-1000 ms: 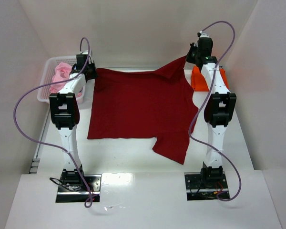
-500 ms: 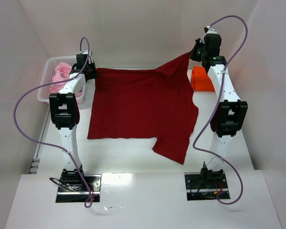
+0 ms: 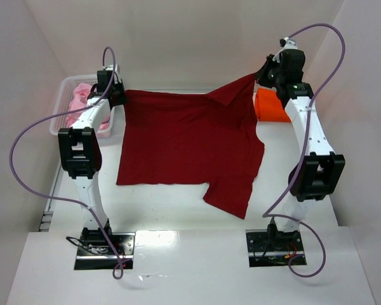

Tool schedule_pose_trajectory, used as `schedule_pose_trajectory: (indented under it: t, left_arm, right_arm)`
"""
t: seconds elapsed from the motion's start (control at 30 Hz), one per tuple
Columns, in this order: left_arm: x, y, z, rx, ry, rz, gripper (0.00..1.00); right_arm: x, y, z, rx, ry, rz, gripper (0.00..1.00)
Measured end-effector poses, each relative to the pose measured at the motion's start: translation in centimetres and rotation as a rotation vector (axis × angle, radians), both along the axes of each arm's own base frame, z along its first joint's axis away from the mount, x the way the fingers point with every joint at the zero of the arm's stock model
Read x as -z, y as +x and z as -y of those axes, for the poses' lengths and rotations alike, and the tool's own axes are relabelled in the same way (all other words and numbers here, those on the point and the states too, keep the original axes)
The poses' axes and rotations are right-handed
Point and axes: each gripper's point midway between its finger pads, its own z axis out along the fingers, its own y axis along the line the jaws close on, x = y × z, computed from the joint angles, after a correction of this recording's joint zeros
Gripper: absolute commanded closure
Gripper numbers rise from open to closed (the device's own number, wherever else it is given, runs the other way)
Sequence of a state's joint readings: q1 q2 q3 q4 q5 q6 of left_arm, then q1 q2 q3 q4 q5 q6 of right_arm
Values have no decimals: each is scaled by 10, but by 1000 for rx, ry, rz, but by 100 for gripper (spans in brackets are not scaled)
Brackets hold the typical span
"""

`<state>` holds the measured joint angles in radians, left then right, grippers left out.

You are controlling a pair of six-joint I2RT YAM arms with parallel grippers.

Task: Fold and stack the t-shirts
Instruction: Fold the flattened tshirt in 1/3 of the way

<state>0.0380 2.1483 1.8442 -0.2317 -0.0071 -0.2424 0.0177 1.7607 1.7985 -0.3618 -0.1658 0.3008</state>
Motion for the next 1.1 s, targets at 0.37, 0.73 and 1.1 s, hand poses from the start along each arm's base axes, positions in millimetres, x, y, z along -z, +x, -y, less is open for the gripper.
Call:
schedule_pose_trajectory:
  t: [0.37, 0.73, 1.1]
  left_arm:
    - [23, -37, -1, -8, 8, -89, 100]
    - [19, -63, -2, -18, 15, -106, 100]
    - [45, -90, -2, -22, 16, -178, 100]
  right_arm:
    - [4, -73, -17, -32, 77, -36, 99]
    - [20, -132, -21, -32, 131, -80, 99]
    - [82, -190, -40, -65, 224, -244, 99]
